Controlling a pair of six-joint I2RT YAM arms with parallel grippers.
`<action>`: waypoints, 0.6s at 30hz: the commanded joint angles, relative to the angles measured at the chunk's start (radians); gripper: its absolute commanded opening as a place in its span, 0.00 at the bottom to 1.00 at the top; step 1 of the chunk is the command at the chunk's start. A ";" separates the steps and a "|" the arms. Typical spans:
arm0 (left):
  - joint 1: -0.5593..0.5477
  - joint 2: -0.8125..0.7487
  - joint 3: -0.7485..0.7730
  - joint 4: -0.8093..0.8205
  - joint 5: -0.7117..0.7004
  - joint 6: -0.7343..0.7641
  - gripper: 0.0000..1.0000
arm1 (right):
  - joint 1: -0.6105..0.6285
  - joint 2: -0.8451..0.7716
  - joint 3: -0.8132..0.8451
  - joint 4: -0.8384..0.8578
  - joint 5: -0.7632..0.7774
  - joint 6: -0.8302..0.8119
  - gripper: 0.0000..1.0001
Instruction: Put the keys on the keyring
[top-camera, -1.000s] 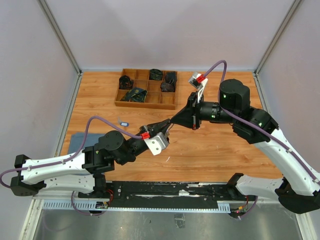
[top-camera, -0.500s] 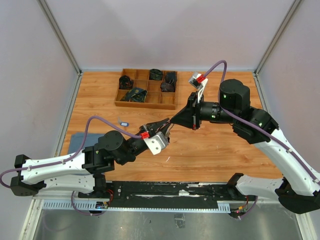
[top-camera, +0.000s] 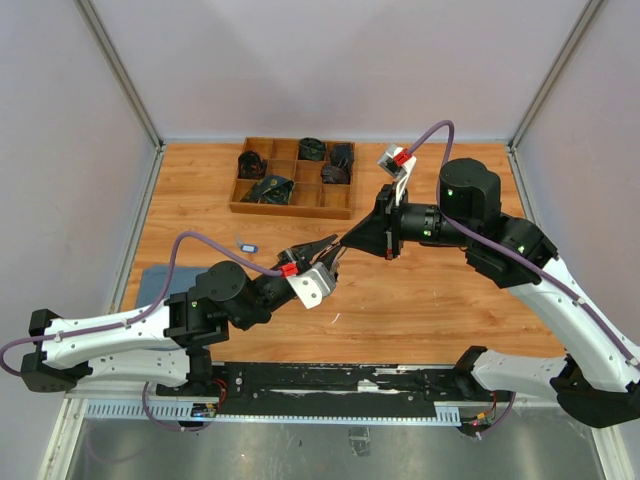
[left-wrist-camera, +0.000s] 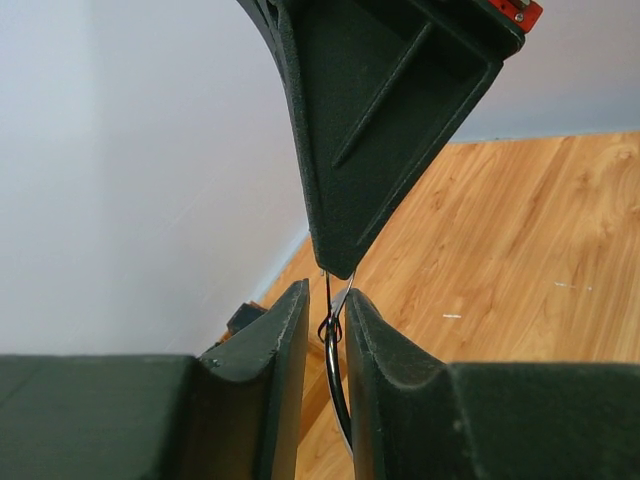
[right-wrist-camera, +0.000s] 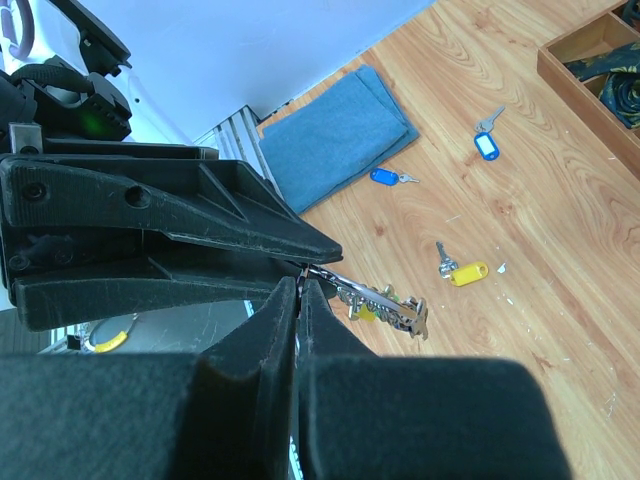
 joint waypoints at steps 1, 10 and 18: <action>-0.006 -0.025 0.006 0.058 -0.037 0.014 0.27 | -0.011 -0.030 0.033 -0.003 -0.019 -0.003 0.01; -0.006 -0.026 0.003 0.058 -0.041 0.014 0.23 | -0.011 -0.030 0.033 -0.003 -0.018 -0.004 0.01; -0.006 -0.027 0.006 0.054 -0.038 0.015 0.01 | -0.012 -0.034 0.026 -0.003 -0.008 -0.006 0.01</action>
